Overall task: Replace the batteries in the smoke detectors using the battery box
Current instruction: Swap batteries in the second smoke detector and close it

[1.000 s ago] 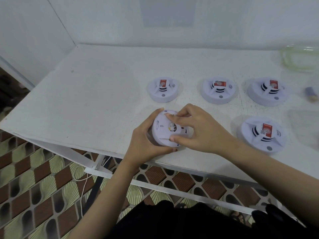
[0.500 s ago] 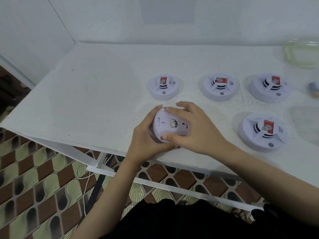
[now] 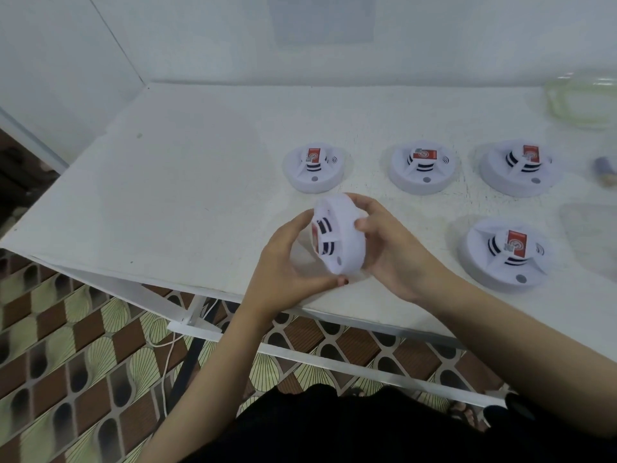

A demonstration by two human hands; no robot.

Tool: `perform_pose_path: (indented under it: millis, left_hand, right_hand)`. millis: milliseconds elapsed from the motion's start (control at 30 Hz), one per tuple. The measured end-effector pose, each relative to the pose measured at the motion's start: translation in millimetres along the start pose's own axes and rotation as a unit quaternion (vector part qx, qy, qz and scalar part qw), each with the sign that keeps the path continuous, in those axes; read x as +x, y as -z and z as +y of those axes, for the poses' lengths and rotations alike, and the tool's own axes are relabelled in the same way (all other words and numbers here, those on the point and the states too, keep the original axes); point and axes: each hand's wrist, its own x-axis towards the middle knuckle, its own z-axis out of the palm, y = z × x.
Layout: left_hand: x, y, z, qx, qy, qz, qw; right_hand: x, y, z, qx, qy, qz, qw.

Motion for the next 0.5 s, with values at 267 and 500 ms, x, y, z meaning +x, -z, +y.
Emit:
perform_pose_path:
  millis: [267, 500]
  left_hand:
    - [0, 1, -4, -0.034, -0.008, 0.025, 0.999]
    - [1, 1, -3, -0.068, 0.006, 0.006, 0.998]
  right_hand:
    - [-3, 27, -1, -0.007, -0.049, -0.053, 0.997]
    - [-5, 33, 6, -0.129, -0.013, -0.024, 0.991]
